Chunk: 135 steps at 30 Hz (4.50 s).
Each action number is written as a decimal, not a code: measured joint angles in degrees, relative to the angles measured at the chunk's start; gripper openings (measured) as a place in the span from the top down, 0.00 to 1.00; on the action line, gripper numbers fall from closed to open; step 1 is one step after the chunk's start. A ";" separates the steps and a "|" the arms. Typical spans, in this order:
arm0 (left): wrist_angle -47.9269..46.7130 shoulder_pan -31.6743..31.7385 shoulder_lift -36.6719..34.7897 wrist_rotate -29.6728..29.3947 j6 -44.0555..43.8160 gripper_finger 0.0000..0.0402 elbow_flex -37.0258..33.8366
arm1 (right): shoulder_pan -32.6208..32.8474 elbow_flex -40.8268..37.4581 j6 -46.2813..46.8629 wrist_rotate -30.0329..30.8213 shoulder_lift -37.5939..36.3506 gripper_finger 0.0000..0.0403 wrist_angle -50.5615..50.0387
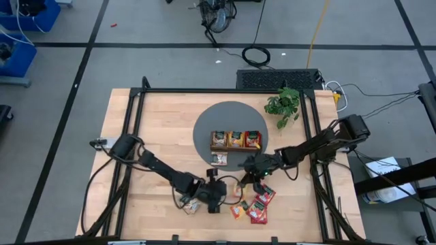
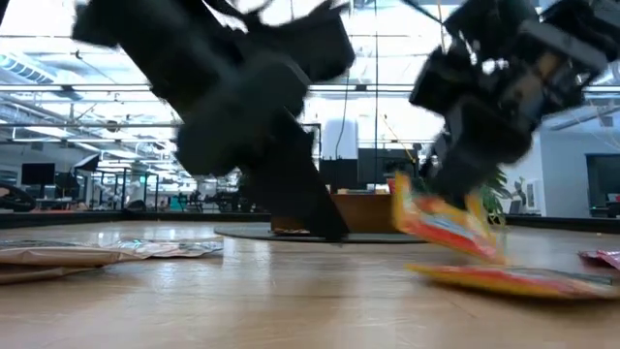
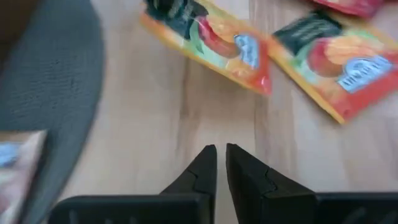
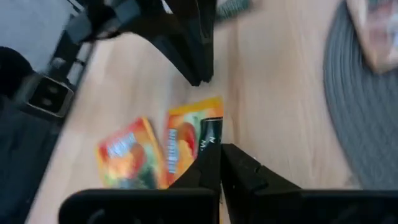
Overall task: Pick & Place Tea
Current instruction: Put the left orange tea packet into the middle section of the wooden organizer, then put the brown tea packet into the left section of the wooden organizer
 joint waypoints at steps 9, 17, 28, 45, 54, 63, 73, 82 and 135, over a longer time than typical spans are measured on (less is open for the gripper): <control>-14.05 -6.67 -6.41 -8.69 -6.65 0.90 0.03 | -0.93 10.22 -8.65 2.74 -8.80 1.00 -21.84; -23.04 -10.83 -6.59 -14.42 -14.22 0.90 0.10 | -7.22 28.27 -23.04 10.74 -8.42 1.00 -49.96; -25.93 -12.19 -6.65 -18.47 -16.78 0.90 0.10 | -23.25 33.16 -32.95 9.23 -5.83 1.00 -56.17; -26.86 -12.17 -6.67 -19.54 -17.87 0.90 0.12 | -25.38 33.14 -35.81 8.07 7.42 1.00 -52.75; -27.21 -12.17 -6.69 -19.52 -17.97 0.90 0.12 | -25.10 33.12 -36.48 10.30 7.16 0.87 -50.23; -28.68 -12.17 -6.70 -19.52 -19.34 0.90 0.12 | -25.07 33.07 -33.81 18.25 2.93 0.61 -49.32; -38.86 -13.40 -6.72 -11.35 -29.11 0.90 0.18 | -15.68 29.61 -29.19 7.58 -3.12 0.59 -43.27; -47.86 -15.91 -6.72 -12.23 -41.05 0.90 0.19 | -2.37 14.42 -31.71 7.34 0.52 0.86 -4.44; -26.87 -8.92 -7.96 -1.27 -28.95 0.90 -8.97 | -4.20 24.20 -1.07 0.22 27.14 0.72 3.54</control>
